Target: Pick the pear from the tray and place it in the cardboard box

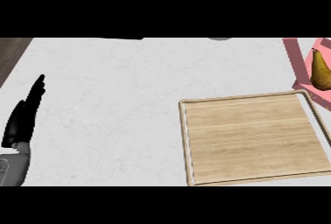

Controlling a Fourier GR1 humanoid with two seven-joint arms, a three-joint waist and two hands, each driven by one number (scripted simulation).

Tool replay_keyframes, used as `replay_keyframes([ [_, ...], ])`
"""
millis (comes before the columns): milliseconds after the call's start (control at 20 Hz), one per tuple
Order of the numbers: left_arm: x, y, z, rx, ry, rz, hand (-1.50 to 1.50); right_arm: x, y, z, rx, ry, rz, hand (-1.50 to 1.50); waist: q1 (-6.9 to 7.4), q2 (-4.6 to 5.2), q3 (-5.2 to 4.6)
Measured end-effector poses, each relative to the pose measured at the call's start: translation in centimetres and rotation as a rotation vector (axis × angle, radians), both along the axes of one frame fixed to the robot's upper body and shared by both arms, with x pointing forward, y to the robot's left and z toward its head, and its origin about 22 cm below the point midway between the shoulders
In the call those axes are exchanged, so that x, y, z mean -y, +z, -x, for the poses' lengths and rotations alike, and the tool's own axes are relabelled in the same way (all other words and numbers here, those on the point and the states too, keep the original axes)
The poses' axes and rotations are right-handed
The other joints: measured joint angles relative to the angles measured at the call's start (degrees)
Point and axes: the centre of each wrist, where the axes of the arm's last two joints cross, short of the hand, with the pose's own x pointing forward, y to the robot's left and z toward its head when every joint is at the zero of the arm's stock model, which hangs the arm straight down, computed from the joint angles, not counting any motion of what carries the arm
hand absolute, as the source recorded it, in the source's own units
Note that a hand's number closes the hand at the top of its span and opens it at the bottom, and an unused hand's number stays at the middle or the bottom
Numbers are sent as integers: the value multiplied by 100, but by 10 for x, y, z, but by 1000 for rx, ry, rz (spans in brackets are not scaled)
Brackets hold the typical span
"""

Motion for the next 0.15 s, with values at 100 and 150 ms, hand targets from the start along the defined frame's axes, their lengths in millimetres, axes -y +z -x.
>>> replay_keyframes([
  [100, 1, -1, 0, -1, 3, 3, 0, 6, 1, 8, -20, -6, 15, -150, -22, 0, 8],
  [150, 1, -1, 0, 1, 1, 3, 0, 8, 3, 10, -25, -11, 22, -150, -22, 2, 10],
])
